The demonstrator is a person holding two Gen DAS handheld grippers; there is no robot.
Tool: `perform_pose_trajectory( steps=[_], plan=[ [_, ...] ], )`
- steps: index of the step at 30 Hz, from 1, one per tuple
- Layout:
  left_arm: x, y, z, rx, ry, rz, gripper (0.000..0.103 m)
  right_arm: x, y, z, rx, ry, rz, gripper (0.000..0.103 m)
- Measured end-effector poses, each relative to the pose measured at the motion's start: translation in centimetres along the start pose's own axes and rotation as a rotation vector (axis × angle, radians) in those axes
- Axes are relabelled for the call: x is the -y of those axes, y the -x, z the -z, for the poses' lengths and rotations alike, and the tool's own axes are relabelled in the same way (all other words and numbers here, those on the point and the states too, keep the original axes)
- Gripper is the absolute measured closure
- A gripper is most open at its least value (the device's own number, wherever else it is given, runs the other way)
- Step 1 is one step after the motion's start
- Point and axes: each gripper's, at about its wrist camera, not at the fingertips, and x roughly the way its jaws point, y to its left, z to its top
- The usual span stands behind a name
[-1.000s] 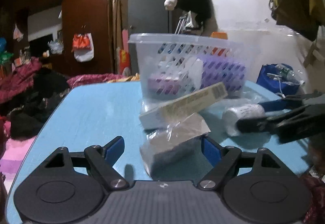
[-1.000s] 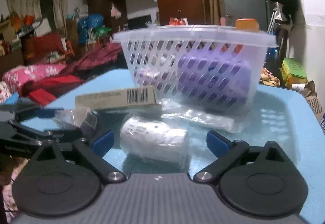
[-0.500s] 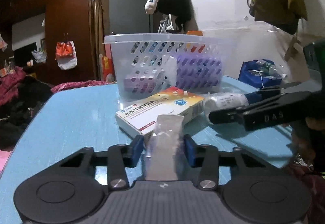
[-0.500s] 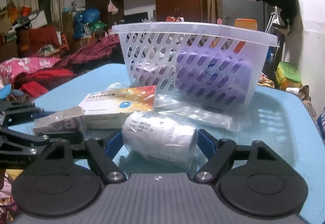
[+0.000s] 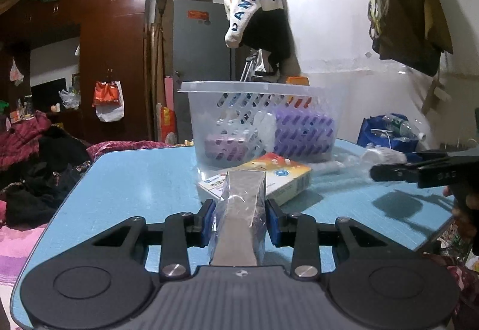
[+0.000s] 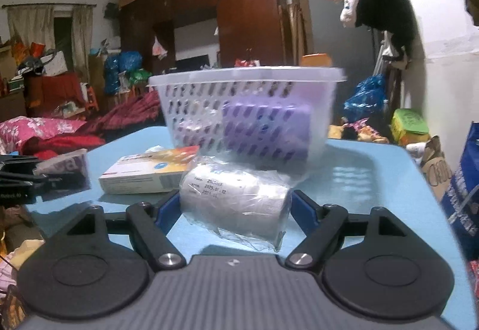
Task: Organize objects
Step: 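Grasp a plastic-wrapped item with the left tool while the right tool grasps the white roll, then lower both held items into the basket and open both tools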
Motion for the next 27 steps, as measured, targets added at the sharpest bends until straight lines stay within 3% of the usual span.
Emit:
perform_pose_trajectory(
  steps=[8,11,15,17,21,25,27],
  plan=[
    [-0.5,0.1,-1.4,0.045,0.024,0.005,0.064,1.8,0.9,-1.3,0.059,-0.033,0.010,0.023],
    [-0.3,0.3,-5.2,0.108,0.015,0.018,0.064,2.5,1.9,-4.2,0.114,-0.033,-0.005,0.023],
    [0.2,-2.0,-12.8,0.166,-0.006,0.007,0.064,1.7,1.7,-10.2,0.195,0.067,0.040,0.023],
    [0.4,-4.8,-16.2,0.137,-0.011,-0.006,0.064,1.1,-0.1,-12.9,0.201,0.126,0.056,0.023],
    [0.0,-13.6,-20.9,-0.034,-0.002,-0.059,0.064,1.1,-7.1,-16.8,0.069,0.143,0.078,0.023],
    [-2.0,-19.9,-21.6,-0.196,0.065,-0.099,0.064,1.2,-13.9,-18.2,-0.078,0.156,0.123,0.023],
    [-2.6,-21.3,-21.2,-0.226,0.078,-0.094,0.064,1.3,-15.7,-18.2,-0.121,0.154,0.121,0.023]
  ],
)
